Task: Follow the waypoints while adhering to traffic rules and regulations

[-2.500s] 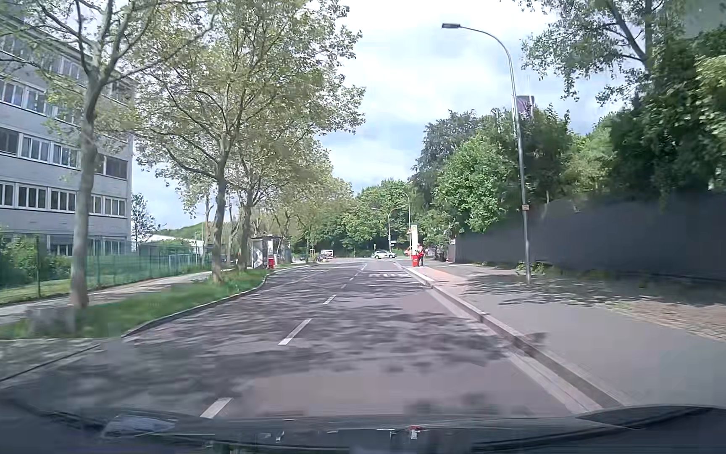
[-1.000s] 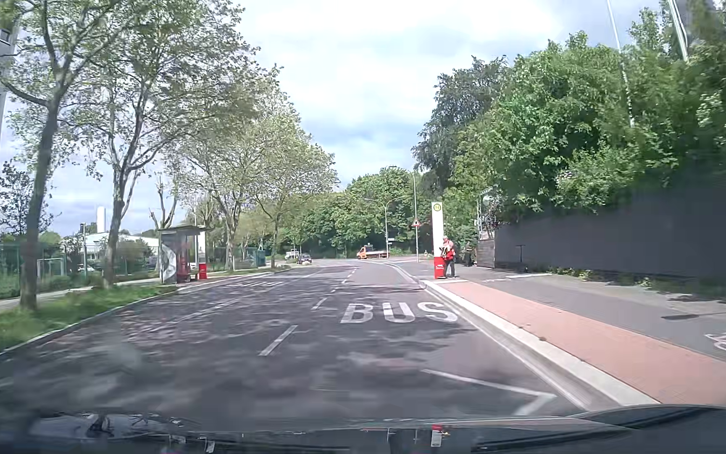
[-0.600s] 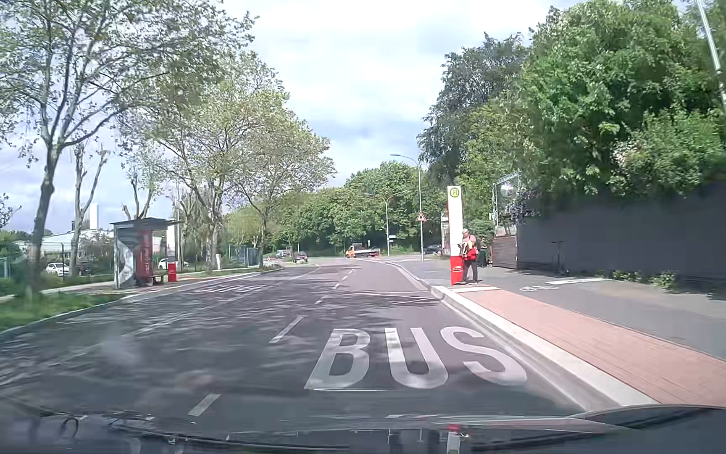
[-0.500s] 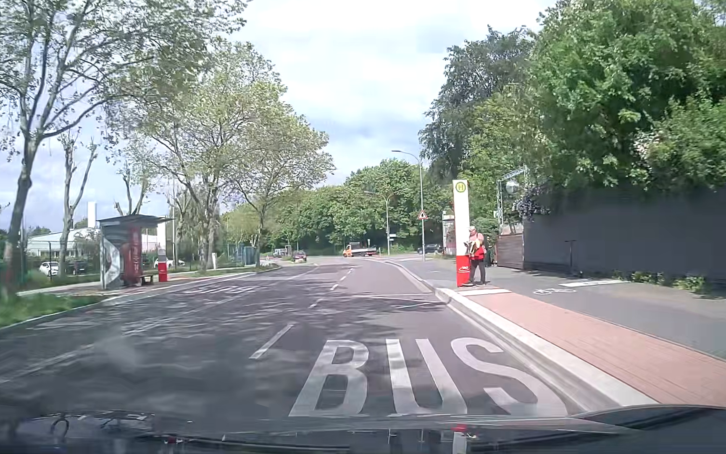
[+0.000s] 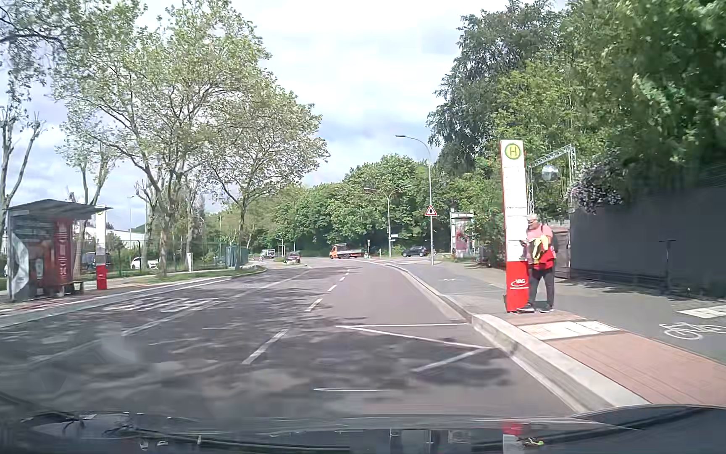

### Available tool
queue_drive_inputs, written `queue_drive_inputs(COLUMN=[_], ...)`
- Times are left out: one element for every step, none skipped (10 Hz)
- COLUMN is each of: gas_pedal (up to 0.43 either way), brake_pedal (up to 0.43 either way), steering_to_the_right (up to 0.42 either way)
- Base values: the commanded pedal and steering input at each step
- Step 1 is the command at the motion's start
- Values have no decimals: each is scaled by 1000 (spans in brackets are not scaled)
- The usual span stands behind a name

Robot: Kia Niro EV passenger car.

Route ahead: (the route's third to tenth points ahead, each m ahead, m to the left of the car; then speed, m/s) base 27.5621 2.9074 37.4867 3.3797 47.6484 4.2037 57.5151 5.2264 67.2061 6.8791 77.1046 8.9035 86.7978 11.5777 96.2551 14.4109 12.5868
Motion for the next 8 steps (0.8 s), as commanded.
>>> queue_drive_inputs(gas_pedal=[59, 59, 59, 59, 59, 59, 59, 59], brake_pedal=[0, 0, 0, 0, 0, 0, 0, 0], steering_to_the_right=[-1, -1, -2, -2, -1, -2, -2, -2])
